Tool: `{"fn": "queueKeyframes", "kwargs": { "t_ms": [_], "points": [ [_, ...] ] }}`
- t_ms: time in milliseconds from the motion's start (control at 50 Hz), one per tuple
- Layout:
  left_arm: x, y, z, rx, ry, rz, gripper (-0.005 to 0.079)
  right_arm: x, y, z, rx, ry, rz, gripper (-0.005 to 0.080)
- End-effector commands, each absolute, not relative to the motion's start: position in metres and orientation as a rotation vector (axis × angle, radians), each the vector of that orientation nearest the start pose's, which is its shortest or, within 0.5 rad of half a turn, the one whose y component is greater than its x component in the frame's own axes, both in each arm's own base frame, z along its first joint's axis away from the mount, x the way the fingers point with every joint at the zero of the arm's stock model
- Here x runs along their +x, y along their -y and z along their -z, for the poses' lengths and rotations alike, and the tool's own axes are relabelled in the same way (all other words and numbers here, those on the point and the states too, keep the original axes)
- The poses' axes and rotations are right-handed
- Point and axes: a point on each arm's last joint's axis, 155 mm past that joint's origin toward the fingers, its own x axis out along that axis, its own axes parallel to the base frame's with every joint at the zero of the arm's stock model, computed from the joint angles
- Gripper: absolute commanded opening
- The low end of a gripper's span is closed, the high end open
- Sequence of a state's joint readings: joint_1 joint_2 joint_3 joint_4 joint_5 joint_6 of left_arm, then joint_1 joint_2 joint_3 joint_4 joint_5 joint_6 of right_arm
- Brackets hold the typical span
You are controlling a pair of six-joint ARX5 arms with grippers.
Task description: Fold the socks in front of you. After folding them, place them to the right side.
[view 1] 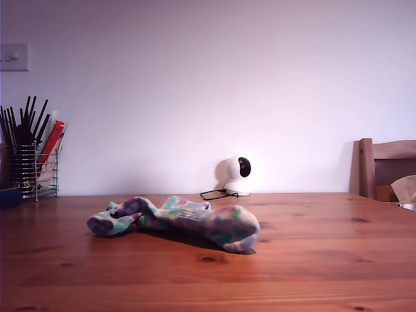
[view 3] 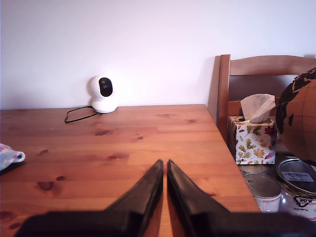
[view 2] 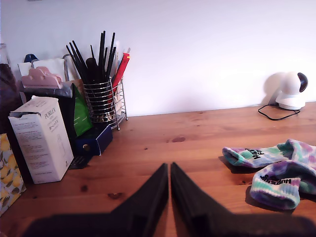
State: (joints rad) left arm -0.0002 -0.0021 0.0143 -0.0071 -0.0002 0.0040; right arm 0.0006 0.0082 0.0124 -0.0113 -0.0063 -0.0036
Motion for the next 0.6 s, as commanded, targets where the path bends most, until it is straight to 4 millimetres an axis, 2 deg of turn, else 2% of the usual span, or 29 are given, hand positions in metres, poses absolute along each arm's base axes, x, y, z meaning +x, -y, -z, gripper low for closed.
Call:
{"fn": "queueKeyframes", "kwargs": {
  "t_ms": [0,480,580],
  "points": [
    [0.242,0.015,-0.099,0.061,-0.260,0.097,-0.0019,0.247,-0.028,-0.128,0.043,-0.151,-0.164,-0.0010],
    [0.242,0.017,-0.099,0.034,-0.261,0.103,-0.0019,0.247,-0.028,-0.129,0.047,-0.150,-0.165,-0.0011],
    [0.242,0.023,-0.102,0.025,-0.250,0.133,-0.0019,0.248,-0.034,-0.142,0.114,-0.105,-0.192,-0.0011]
  ]
}}
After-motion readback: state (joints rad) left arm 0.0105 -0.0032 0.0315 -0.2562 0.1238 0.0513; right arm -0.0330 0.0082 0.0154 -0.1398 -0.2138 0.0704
